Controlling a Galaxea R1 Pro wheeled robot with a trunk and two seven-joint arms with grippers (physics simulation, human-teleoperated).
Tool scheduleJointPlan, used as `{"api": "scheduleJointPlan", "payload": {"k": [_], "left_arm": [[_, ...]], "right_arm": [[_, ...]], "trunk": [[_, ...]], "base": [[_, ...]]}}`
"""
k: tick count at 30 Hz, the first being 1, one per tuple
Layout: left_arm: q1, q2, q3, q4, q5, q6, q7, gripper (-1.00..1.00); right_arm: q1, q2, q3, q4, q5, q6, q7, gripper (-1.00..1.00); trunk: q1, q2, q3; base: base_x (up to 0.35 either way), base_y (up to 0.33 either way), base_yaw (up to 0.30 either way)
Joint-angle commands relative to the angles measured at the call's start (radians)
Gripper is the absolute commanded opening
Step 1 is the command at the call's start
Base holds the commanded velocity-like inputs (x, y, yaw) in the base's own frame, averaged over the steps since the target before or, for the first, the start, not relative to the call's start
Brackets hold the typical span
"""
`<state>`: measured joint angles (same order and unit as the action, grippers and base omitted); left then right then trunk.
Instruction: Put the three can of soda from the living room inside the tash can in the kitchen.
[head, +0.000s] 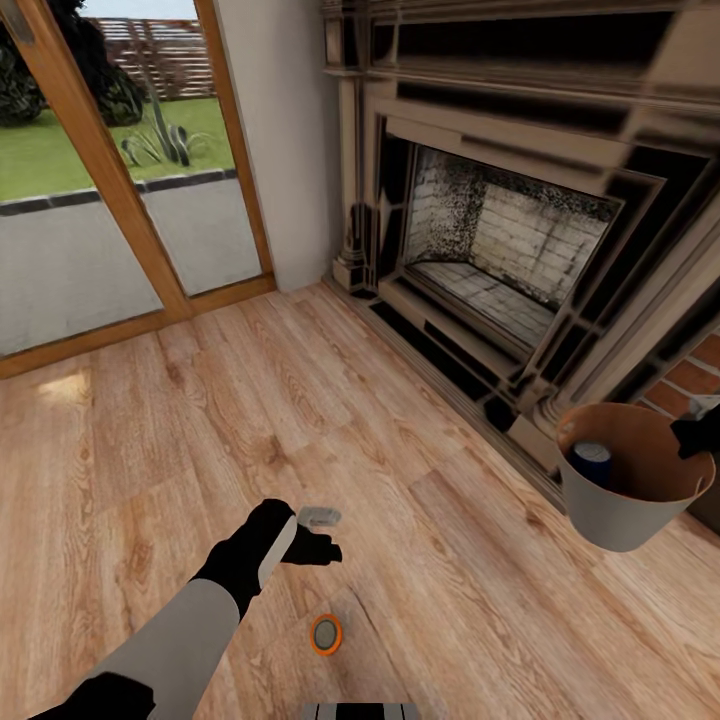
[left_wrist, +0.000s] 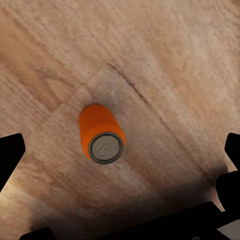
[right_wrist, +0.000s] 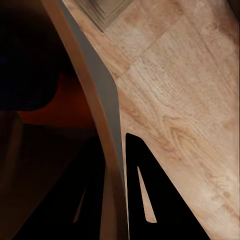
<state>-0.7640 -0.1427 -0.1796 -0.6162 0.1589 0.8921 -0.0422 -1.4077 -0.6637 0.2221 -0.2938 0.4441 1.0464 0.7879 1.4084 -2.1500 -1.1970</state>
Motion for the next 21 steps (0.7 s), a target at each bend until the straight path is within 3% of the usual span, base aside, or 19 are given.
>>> {"api": "scheduleJointPlan", "payload": {"k": [1, 9, 21], "left_arm": [[0.0, 0.0, 0.0, 0.001, 0.0, 0.0, 0.001, 1.0], [0.0, 0.0, 0.0, 0.003, 0.001, 0.001, 0.002, 1.0], [0.0, -0.001, 0.0, 0.007, 0.001, 0.001, 0.002, 1.0]], "right_arm": [[0.0, -0.001, 0.0, -0.001, 0.002, 0.001, 0.002, -1.0], [0.0, -0.004, 0.0, -0.006, 0.015, 0.001, 0.003, -1.0], [0.0, -0.003, 0.0, -0.006, 0.018, 0.001, 0.003, -1.0]], "trunk": [[0.0, 0.0, 0.0], [0.0, 0.0, -0.007], [0.046, -0.084, -0.063]], "base": [[0.0, 0.0, 0.0], [0.0, 0.0, 0.0], [0.0, 0.0, 0.0]]}}
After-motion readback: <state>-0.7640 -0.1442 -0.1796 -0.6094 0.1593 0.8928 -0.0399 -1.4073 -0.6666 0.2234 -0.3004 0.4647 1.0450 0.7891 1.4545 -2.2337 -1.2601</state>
